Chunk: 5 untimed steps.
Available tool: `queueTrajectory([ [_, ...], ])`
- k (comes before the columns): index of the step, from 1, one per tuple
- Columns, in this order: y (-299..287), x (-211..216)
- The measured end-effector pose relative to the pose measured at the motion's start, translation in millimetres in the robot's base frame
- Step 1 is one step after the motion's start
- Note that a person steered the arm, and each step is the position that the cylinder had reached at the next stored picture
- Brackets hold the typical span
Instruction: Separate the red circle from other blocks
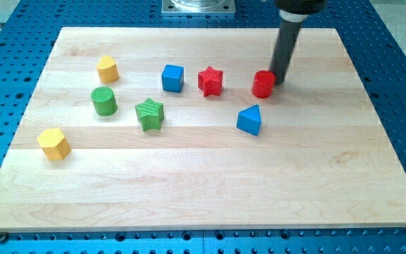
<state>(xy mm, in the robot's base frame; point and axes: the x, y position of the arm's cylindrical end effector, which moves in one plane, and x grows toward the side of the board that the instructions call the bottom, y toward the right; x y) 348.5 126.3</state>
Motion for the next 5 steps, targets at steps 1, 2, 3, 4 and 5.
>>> queueTrajectory([
  [1,-4.7,45.0],
  [2,17.4,68.0],
  [3,-6.9,81.3],
  [4,-49.5,71.5],
  [5,-71.3,58.2],
])
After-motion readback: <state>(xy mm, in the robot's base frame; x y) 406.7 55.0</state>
